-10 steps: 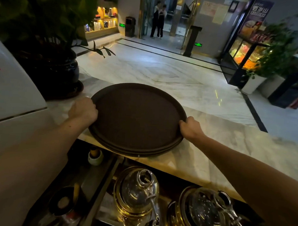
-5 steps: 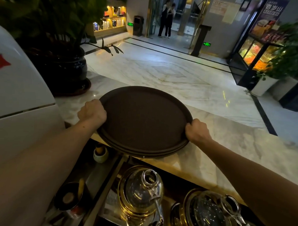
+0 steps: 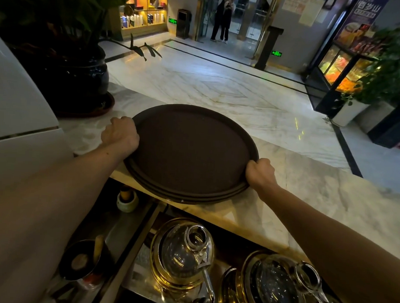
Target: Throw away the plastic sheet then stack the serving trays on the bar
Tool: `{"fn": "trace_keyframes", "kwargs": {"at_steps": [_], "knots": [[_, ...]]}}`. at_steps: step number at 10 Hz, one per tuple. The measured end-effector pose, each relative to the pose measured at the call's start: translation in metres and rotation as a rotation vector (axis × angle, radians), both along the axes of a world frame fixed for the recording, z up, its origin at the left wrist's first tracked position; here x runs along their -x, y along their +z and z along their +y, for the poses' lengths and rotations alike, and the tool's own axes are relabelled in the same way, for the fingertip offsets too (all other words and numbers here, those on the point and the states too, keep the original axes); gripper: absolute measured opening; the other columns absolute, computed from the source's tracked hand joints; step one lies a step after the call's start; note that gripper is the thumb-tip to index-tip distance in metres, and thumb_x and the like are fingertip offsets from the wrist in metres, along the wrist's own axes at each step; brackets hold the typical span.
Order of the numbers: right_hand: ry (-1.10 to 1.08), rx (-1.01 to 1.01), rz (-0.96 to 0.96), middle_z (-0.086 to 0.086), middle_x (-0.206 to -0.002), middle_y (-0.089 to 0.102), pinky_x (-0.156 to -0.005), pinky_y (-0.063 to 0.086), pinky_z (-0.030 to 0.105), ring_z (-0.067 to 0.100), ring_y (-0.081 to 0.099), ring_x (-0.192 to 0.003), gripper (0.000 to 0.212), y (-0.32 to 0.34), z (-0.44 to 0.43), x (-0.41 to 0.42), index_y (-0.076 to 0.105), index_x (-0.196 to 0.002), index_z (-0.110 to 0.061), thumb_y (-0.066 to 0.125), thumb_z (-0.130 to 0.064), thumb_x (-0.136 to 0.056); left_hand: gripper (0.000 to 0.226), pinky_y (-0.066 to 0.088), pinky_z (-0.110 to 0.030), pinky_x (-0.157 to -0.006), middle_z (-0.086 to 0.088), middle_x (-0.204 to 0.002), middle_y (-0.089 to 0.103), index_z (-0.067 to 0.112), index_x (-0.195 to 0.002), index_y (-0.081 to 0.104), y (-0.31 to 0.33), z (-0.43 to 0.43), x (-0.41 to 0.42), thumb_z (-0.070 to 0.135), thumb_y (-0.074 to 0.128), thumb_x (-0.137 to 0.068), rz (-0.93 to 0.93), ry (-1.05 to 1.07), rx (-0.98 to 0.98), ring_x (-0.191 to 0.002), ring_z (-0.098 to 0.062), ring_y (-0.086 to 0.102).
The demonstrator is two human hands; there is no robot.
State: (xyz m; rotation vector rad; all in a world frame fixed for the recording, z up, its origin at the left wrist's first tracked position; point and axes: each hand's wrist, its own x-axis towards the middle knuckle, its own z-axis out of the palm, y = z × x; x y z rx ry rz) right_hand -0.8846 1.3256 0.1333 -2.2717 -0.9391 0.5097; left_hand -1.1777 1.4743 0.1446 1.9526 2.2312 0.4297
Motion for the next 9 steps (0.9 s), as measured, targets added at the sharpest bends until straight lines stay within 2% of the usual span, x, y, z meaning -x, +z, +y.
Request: {"fn": "trace_keyframes", "kwargs": {"at_steps": [2, 3, 5, 6, 7, 8, 9], "knots": [[-0.034, 0.021, -0.022, 0.017, -0.118, 0.058, -0.079, 0.053, 0.039, 0.030, 0.060, -0.096, 0.037, -0.001, 0.002, 0.005, 0.040, -0.130, -0.002, 0.035, -0.023, -0.100, 0.038, 0.046, -0.048, -0.090, -0.026, -0.129, 0.048, -0.003, -0.129, 0.048, 0.000, 0.007, -0.003, 0.017, 0.052, -0.097, 0.098, -0.048, -0.004, -0.113, -0.042, 0.054], [-0.010, 0.005, -0.099, 0.018, -0.121, 0.056, -0.076, 0.050, 0.041, 0.031, 0.059, -0.094, 0.036, 0.002, 0.002, 0.007, 0.031, -0.132, -0.008, 0.036, -0.022, -0.099, 0.042, 0.046, -0.048, -0.088, -0.026, -0.132, 0.045, -0.004, -0.131, 0.043, -0.002, 0.009, -0.005, 0.015, 0.054, -0.095, 0.116, -0.046, -0.005, -0.112, -0.042, 0.055], [0.051, 0.070, -0.166, 0.020, -0.120, 0.056, -0.072, 0.046, 0.039, 0.029, 0.053, -0.087, 0.036, 0.008, 0.001, 0.008, 0.032, -0.131, -0.008, 0.035, -0.024, -0.099, 0.054, 0.045, -0.049, -0.086, -0.026, -0.136, 0.038, -0.002, -0.137, 0.033, -0.006, -0.005, -0.007, 0.017, 0.057, -0.092, 0.032, -0.061, 0.036, -0.114, -0.043, 0.051], [0.096, 0.145, -0.165, 0.019, -0.120, 0.056, -0.075, 0.049, 0.039, 0.027, 0.053, -0.087, 0.038, 0.014, -0.009, 0.013, 0.034, -0.132, -0.006, 0.035, -0.028, -0.100, 0.067, 0.042, -0.049, -0.096, -0.027, -0.147, 0.023, -0.003, -0.147, 0.017, -0.004, -0.030, -0.012, 0.020, 0.051, -0.094, -0.021, -0.123, 0.092, -0.128, -0.042, 0.036], [0.182, 0.186, -0.173, 0.020, -0.122, 0.055, -0.080, 0.049, 0.040, 0.028, 0.054, -0.093, 0.042, 0.023, -0.025, 0.019, 0.037, -0.131, -0.003, 0.036, -0.031, -0.100, 0.067, 0.037, -0.051, -0.101, -0.026, -0.152, 0.017, 0.000, -0.149, 0.013, 0.005, -0.051, -0.006, 0.027, 0.045, -0.096, 0.015, -0.194, 0.147, -0.135, -0.041, 0.027], [0.268, 0.227, -0.239, 0.021, -0.125, 0.052, -0.082, 0.046, 0.039, 0.031, 0.054, -0.102, 0.044, 0.037, -0.040, 0.025, 0.041, -0.130, -0.004, 0.037, -0.036, -0.099, 0.064, 0.033, -0.054, -0.104, -0.024, -0.153, 0.019, 0.006, -0.149, 0.019, 0.018, -0.067, 0.000, 0.037, 0.040, -0.097, 0.121, -0.266, 0.190, -0.137, -0.041, 0.026], [0.368, 0.256, -0.430, 0.021, -0.131, 0.048, -0.091, 0.048, 0.046, 0.036, 0.053, -0.114, 0.051, 0.065, -0.072, 0.038, 0.037, -0.136, -0.011, 0.034, -0.046, -0.099, 0.060, 0.033, -0.054, -0.103, -0.023, -0.148, 0.031, 0.010, -0.144, 0.029, 0.049, -0.101, 0.002, 0.047, 0.033, -0.098, 0.130, -0.363, 0.101, -0.133, -0.042, 0.034]]}}
